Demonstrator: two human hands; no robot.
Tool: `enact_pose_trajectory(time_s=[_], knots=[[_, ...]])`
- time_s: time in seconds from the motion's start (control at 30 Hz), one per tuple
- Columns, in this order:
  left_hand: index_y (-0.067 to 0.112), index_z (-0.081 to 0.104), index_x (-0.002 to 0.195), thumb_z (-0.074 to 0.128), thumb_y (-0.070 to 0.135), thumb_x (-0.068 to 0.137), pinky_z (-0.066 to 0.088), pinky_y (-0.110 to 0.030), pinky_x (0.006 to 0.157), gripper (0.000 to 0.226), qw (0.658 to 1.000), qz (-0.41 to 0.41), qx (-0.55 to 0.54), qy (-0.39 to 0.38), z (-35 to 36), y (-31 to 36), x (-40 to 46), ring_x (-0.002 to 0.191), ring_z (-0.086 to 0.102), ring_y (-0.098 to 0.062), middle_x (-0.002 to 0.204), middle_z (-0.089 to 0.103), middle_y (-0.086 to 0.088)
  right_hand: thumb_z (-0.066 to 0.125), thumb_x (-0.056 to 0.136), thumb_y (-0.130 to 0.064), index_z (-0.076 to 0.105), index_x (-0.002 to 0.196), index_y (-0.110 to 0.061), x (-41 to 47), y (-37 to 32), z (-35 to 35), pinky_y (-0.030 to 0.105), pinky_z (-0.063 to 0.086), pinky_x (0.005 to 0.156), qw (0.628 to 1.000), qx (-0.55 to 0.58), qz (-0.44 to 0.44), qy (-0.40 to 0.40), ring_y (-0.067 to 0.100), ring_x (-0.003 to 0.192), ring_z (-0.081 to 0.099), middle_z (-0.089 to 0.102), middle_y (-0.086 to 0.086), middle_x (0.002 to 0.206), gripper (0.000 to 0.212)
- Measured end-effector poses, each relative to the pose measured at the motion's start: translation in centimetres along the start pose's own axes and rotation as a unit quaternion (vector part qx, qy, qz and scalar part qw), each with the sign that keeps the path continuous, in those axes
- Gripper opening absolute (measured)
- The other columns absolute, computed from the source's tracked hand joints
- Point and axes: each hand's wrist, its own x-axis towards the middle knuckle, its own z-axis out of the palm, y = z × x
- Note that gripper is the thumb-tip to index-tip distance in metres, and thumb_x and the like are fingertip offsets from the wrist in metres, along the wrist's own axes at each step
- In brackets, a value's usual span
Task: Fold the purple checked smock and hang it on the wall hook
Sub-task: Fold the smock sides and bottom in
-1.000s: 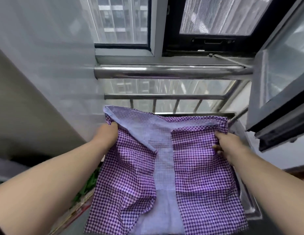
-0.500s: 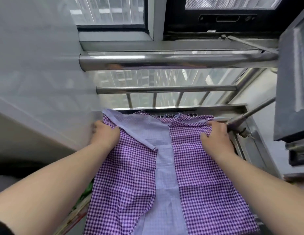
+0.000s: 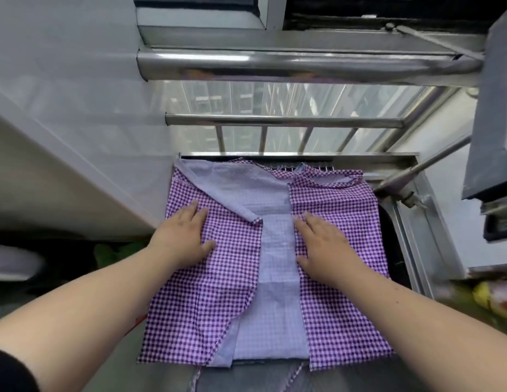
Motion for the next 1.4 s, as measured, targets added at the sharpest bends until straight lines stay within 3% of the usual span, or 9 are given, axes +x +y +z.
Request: enact_pose_trajectory(time_s=[0.1, 0.23, 0.4, 0.6, 0.77, 0.9, 1.13, 1.27, 1.4], knots=[[0.021, 0.019, 0.166, 0.043, 0.067, 0.098, 0.016, -0.041, 0.128, 0.085, 0.995, 0.051, -0.028, 0.075, 0.7, 0.1, -1.9, 0.159, 0.016, -0.026, 0.174, 0.012, -0.008, 0.056, 0.093, -0.046, 0.039, 0.159, -0.030, -2.2, -2.4, 0.5, 0.047, 0.037, 0.119, 0.994, 0.005, -0.077, 0.071, 0.027, 0.143, 0.045, 0.046, 0.002, 0.157, 0.069], [0.026, 0.038, 0.158, 0.046, 0.068, 0.095, 0.028, -0.043, 0.124, 0.077, 0.995, 0.064, -0.042, 0.068, 3.1, -0.8, -5.6, 0.152, 0.029, -0.025, 0.166, 0.030, -0.004, 0.047, 0.101, -0.051, 0.071, 0.113, -0.025, -5.0, -6.1, 1.6, 0.043, 0.054, 0.090, 0.996, -0.017, -0.081, -0.029, 0.027, 0.107, 0.065, 0.068, 0.000, 0.114, 0.037], [0.024, 0.045, 0.152, 0.061, 0.061, 0.092, 0.037, -0.045, 0.118, 0.072, 0.983, -0.082, -0.147, 0.072, 6.6, -2.2, -10.4, 0.141, 0.040, -0.030, 0.155, 0.040, -0.006, 0.044, 0.105, -0.053, 0.067, 0.107, -0.025, -8.8, -8.8, 4.2, 0.039, 0.048, 0.077, 0.989, -0.006, -0.117, -0.087, 0.028, 0.100, 0.067, 0.071, 0.002, 0.110, 0.037], [0.020, 0.039, 0.155, 0.073, 0.058, 0.083, 0.041, -0.043, 0.115, 0.088, 0.934, -0.239, -0.266, -0.003, 9.0, -2.4, -15.1, 0.136, 0.049, -0.035, 0.154, 0.039, -0.013, 0.054, 0.103, -0.027, 0.057, 0.122, -0.027, -11.4, -11.9, 8.1, 0.044, 0.055, 0.075, 0.959, 0.017, -0.283, -0.005, 0.025, 0.105, 0.064, 0.053, -0.006, 0.129, 0.020], [0.019, 0.065, 0.110, 0.076, 0.037, 0.073, 0.057, -0.031, 0.084, 0.043, 0.896, -0.238, -0.371, -0.050, 10.1, -2.3, -15.5, 0.094, 0.068, -0.020, 0.112, 0.072, -0.002, 0.042, 0.106, -0.016, 0.047, 0.149, -0.021, -11.2, -15.4, 9.7, 0.054, 0.057, 0.084, 0.937, -0.041, -0.346, 0.018, 0.035, 0.117, 0.062, 0.038, -0.001, 0.163, 0.043], [0.023, 0.063, 0.099, 0.072, 0.009, 0.088, 0.049, -0.028, 0.078, 0.020, 0.896, -0.174, -0.400, -0.087, 10.5, -1.4, -15.5, 0.088, 0.061, -0.017, 0.111, 0.070, -0.008, 0.041, 0.106, -0.018, 0.051, 0.138, -0.018, -10.4, -17.0, 10.6, 0.049, 0.055, 0.074, 0.942, -0.069, -0.327, 0.038, 0.035, 0.099, 0.062, 0.055, 0.009, 0.126, 0.034], [0.016, 0.061, 0.140, 0.060, 0.021, 0.102, 0.051, -0.035, 0.094, 0.038, 0.901, -0.160, -0.395, -0.083, 10.0, -1.8, -15.7, 0.108, 0.063, -0.026, 0.128, 0.066, -0.007, 0.052, 0.102, -0.015, 0.063, 0.110, -0.012, -10.8, -17.2, 10.0, 0.038, 0.039, 0.055, 0.916, -0.125, -0.379, 0.039, 0.027, 0.071, 0.048, 0.048, 0.005, 0.087, 0.014], [0.019, 0.060, 0.141, 0.055, 0.022, 0.104, 0.053, -0.041, 0.092, 0.037, 0.897, -0.143, -0.411, -0.073, 9.6, -2.1, -16.1, 0.106, 0.066, -0.030, 0.126, 0.068, -0.007, 0.073, 0.085, -0.013, 0.067, 0.097, -0.015, -11.9, -15.0, 9.6, 0.031, 0.027, 0.047, 0.894, -0.166, -0.416, 0.026, 0.022, 0.060, 0.037, 0.042, 0.003, 0.079, 0.013], [0.021, 0.064, 0.133, 0.056, 0.028, 0.104, 0.059, -0.041, 0.080, 0.031, 0.891, -0.155, -0.420, -0.076, 9.6, -2.1, -16.1, 0.080, 0.061, -0.020, 0.111, 0.070, -0.004, 0.081, 0.069, -0.014, 0.067, 0.082, -0.019, -12.5, -12.7, 9.1, 0.031, 0.024, 0.049, 0.889, -0.229, -0.395, 0.034, 0.021, 0.061, 0.036, 0.049, 0.001, 0.079, 0.019]])
